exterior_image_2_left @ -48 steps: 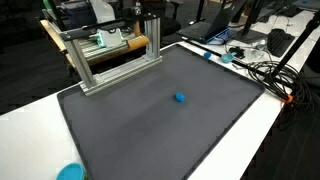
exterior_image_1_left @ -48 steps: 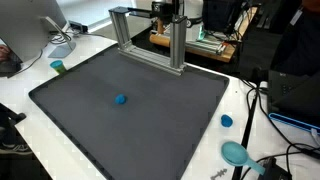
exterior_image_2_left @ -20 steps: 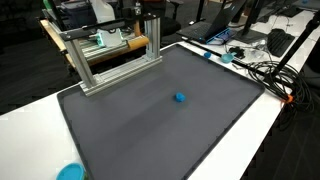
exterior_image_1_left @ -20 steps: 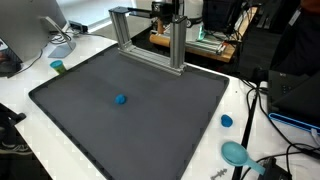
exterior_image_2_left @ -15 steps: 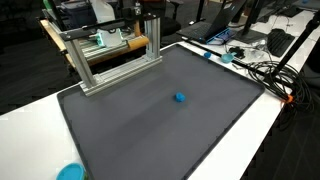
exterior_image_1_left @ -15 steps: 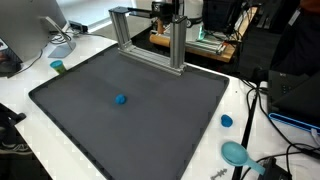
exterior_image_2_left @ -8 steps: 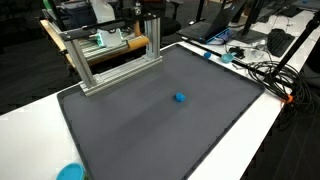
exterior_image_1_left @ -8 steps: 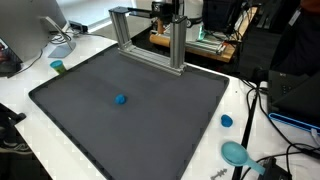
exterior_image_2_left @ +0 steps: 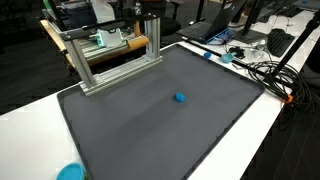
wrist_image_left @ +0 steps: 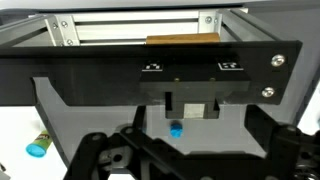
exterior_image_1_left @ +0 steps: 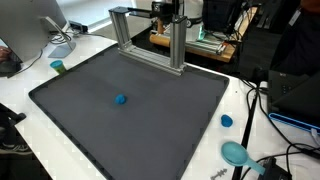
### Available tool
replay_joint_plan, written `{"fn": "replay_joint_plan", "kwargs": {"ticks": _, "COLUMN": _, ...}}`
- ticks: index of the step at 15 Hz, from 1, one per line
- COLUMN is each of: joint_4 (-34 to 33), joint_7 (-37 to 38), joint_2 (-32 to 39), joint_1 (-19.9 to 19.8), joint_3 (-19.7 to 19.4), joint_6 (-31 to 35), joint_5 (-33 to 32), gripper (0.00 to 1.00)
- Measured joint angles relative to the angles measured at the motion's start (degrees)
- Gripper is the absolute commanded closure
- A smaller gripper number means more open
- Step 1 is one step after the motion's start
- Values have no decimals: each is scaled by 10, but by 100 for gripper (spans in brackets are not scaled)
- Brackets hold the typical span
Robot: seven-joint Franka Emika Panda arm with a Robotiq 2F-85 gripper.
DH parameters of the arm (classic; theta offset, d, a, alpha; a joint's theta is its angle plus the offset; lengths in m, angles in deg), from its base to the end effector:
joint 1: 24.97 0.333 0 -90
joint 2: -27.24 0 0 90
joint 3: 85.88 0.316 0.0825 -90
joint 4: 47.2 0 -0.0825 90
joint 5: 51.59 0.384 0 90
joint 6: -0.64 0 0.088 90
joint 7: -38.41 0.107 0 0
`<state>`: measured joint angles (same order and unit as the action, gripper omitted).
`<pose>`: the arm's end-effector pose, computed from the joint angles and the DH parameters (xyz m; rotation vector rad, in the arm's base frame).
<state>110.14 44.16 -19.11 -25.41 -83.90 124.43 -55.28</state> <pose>0.3259 0.0060 0.4654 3.0518 -0.0787 0.3482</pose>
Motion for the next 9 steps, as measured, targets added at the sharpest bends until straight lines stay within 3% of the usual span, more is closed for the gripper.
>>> {"fn": "replay_joint_plan", "kwargs": {"ticks": 9, "joint_4": 0, "joint_7": 22, "joint_2": 29, "joint_1": -12, "joint_3": 8, "joint_6": 38, "joint_5": 7, "gripper": 3}}
